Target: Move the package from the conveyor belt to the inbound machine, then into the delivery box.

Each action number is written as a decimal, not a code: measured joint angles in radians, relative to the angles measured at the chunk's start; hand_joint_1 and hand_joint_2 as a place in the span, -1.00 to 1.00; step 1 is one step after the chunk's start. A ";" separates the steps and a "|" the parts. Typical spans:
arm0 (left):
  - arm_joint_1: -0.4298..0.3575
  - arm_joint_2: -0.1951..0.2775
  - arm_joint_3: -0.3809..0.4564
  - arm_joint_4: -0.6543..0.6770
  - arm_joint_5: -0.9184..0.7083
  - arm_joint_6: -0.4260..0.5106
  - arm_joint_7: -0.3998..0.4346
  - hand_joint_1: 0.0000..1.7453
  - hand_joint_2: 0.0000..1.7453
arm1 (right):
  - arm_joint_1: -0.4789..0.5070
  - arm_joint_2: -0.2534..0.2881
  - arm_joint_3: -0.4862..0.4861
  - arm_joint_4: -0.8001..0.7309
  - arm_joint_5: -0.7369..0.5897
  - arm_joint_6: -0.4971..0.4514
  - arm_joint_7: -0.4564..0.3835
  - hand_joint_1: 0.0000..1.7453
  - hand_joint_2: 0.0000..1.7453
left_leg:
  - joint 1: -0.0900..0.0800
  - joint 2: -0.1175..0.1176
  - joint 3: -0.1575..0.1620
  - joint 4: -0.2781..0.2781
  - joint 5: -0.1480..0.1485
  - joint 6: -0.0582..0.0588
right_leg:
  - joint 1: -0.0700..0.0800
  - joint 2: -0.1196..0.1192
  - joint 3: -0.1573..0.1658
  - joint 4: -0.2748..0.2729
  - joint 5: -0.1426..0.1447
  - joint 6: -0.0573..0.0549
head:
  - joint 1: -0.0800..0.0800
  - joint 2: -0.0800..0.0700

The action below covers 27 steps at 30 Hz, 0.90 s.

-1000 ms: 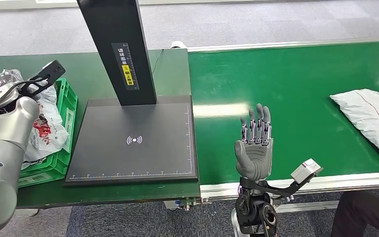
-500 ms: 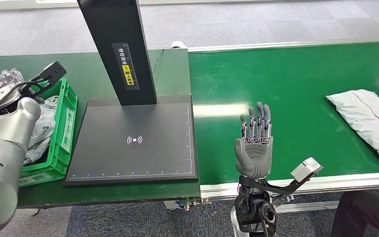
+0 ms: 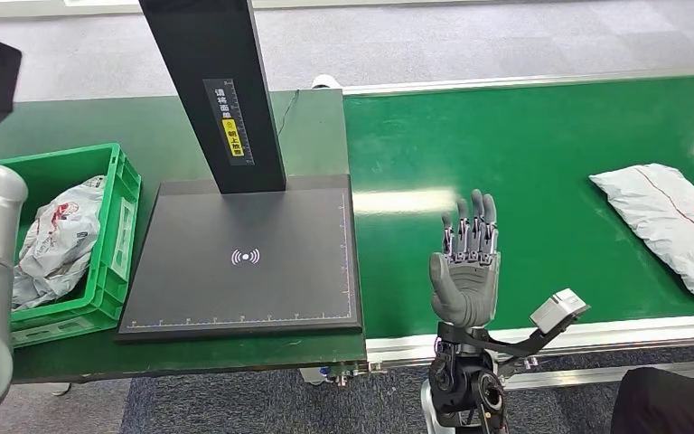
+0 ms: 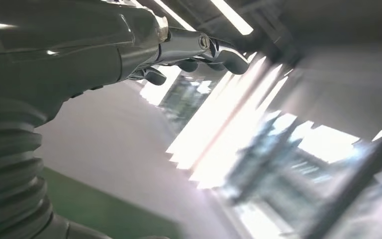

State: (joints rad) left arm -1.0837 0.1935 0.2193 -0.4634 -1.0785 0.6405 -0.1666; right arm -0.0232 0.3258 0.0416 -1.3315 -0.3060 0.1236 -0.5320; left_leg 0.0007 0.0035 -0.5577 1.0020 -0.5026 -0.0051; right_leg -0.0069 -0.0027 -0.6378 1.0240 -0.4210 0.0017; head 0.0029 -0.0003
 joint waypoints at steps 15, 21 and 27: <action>1.093 -0.415 -0.262 -0.854 1.037 -0.609 -0.444 -1.00 1.00 | 0.056 0.000 0.133 -0.021 0.623 -0.463 0.000 -1.00 1.00 | -0.008 0.002 0.010 -0.004 -0.012 0.010 | -0.009 0.003 0.011 -0.003 -0.010 0.011 | 0.000 0.000; 1.215 -0.475 -0.334 -0.931 0.993 -0.586 -0.398 -1.00 1.00 | 0.092 -0.012 0.173 -0.014 0.598 -0.474 0.049 -1.00 0.50 | -0.008 0.002 0.010 -0.004 -0.012 0.009 | -0.008 0.003 0.010 -0.003 -0.010 0.011 | 0.000 0.000; 1.285 -0.482 -0.378 -0.947 0.960 -0.587 -0.409 -1.00 1.00 | 0.131 -0.027 0.174 -0.003 0.505 -0.484 0.015 -1.00 1.00 | -0.007 0.002 0.010 -0.004 -0.012 0.009 | -0.008 0.003 0.010 -0.003 -0.010 0.011 | 0.000 0.000</action>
